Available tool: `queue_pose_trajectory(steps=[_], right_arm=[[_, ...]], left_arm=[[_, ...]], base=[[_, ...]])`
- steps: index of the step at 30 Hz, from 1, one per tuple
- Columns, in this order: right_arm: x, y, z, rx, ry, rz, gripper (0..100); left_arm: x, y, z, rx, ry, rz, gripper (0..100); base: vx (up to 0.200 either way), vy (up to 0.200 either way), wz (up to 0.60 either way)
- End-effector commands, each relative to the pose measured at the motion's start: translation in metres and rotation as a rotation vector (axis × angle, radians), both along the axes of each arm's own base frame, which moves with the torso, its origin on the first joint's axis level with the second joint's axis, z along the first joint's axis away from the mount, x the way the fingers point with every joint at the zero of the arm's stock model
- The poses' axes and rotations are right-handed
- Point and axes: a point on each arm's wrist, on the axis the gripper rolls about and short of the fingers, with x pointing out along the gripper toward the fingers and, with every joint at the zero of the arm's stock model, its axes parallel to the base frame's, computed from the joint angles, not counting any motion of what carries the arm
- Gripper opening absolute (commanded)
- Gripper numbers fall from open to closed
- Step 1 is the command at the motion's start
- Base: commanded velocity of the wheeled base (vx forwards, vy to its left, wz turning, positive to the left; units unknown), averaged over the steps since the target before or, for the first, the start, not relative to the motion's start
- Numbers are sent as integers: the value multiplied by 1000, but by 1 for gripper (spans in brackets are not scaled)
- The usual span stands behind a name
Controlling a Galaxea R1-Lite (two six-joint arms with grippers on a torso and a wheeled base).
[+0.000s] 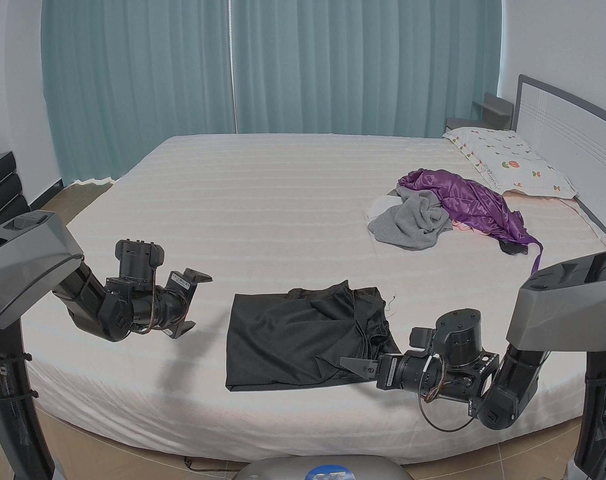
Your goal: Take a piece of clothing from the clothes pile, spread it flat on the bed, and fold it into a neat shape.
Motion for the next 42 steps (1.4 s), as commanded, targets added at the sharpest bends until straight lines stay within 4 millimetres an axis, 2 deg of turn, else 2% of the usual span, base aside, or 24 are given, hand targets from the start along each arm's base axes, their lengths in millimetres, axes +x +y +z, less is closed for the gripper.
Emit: queue_pose_trajectory(steps=[1,8,9,15,22,30,42], right_arm=[[6,6,-11,-16,5,12,100],[15,9,-11,-40,-16,23,100],[14,9,-12,-46,-12,24,0],[13,-1,-16,-110,-14,18,0],[8,-21,-2,-115,-19,-26,0],[1,-36,2,-122,-2,-53,0],[1,-56,-4,-163,20,-90,0]], left_arm=[[0,0,-2,1,3,0,100],[0,0,-2,0,3,-1,100],[1,0,-1,0,2,-1,100],[0,0,-2,0,3,-1,100],[0,0,-2,0,3,-1,100],[0,0,-2,0,3,-1,100],[0,-1,-2,1,5,-3,100]], base=[[0,0,0],[0,0,0],[0,0,0],[0,0,0],[0,0,0],[0,0,0],[0,0,0]])
